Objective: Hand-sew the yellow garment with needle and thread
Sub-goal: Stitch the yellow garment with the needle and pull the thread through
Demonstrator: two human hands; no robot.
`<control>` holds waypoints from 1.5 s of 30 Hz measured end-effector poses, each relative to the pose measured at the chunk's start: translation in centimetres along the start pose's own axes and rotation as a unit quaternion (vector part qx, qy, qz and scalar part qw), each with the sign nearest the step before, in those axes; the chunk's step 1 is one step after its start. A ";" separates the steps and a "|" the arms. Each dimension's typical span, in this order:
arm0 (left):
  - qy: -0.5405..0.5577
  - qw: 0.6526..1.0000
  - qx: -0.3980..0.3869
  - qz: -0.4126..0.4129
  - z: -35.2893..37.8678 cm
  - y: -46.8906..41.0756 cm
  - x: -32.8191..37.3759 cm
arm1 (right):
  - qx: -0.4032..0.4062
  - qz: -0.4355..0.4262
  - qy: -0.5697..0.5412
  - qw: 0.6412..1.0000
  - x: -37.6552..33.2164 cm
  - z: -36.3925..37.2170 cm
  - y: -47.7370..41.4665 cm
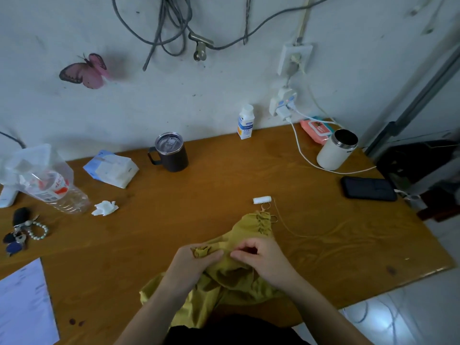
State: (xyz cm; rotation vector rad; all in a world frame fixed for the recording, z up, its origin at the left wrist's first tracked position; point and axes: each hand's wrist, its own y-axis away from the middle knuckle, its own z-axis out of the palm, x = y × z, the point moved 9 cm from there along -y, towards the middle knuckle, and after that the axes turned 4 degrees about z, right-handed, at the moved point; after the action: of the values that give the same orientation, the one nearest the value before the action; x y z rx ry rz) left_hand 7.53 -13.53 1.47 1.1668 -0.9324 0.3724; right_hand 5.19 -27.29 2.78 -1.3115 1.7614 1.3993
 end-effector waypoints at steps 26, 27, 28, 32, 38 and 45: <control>0.018 0.993 0.061 -0.099 -0.7 -5.8 -1.1 | 0.117 0.066 0.257 0.957 11.4 -14.9 -18.0; 0.018 0.993 0.059 -0.100 -0.7 -5.9 -1.0 | 0.102 0.063 0.266 0.956 11.5 -14.6 -18.1; 0.019 0.993 0.059 -0.101 -0.6 -5.9 -1.0 | 0.090 0.060 0.275 0.955 11.6 -14.4 -18.2; 0.013 0.993 0.062 -0.104 -0.4 -6.1 -0.9 | 0.077 0.050 0.305 0.948 12.0 -14.1 -18.0; -0.001 0.993 0.062 -0.102 0.0 -6.0 -0.6 | 0.108 0.030 0.288 0.951 11.8 -14.2 -17.4; 0.000 0.993 0.058 -0.102 0.0 -5.9 -0.5 | 0.133 0.051 0.228 0.963 12.4 -14.4 -17.4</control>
State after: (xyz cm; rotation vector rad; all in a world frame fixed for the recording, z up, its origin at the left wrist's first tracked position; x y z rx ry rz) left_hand 11.29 -15.70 -2.49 1.3554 -0.7923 0.2639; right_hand 18.43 -45.03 -10.32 -1.4890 2.2549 0.9072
